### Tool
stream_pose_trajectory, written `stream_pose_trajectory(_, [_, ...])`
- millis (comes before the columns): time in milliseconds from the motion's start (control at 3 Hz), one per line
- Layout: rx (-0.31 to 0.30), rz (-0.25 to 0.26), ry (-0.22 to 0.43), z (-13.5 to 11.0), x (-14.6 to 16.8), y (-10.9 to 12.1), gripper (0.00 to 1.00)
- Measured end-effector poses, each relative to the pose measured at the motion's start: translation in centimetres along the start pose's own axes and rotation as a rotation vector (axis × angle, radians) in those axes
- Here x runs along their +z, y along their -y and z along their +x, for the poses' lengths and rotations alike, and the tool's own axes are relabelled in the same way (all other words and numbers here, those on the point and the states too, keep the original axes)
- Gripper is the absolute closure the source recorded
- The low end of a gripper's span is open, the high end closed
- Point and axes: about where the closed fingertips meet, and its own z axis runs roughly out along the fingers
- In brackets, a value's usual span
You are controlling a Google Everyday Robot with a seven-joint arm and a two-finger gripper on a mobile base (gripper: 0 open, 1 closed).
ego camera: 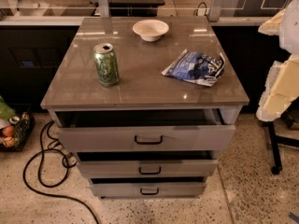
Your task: Open middle drawer
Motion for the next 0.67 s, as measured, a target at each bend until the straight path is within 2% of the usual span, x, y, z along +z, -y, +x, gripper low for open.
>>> stream_pose_trajectory(333, [0.000,0.000,0.000,0.00,-0.01,0.00,0.00])
stream_pose_trajectory(667, [-0.032,0.015,0.001,0.49,0.43,-0.44,0.00])
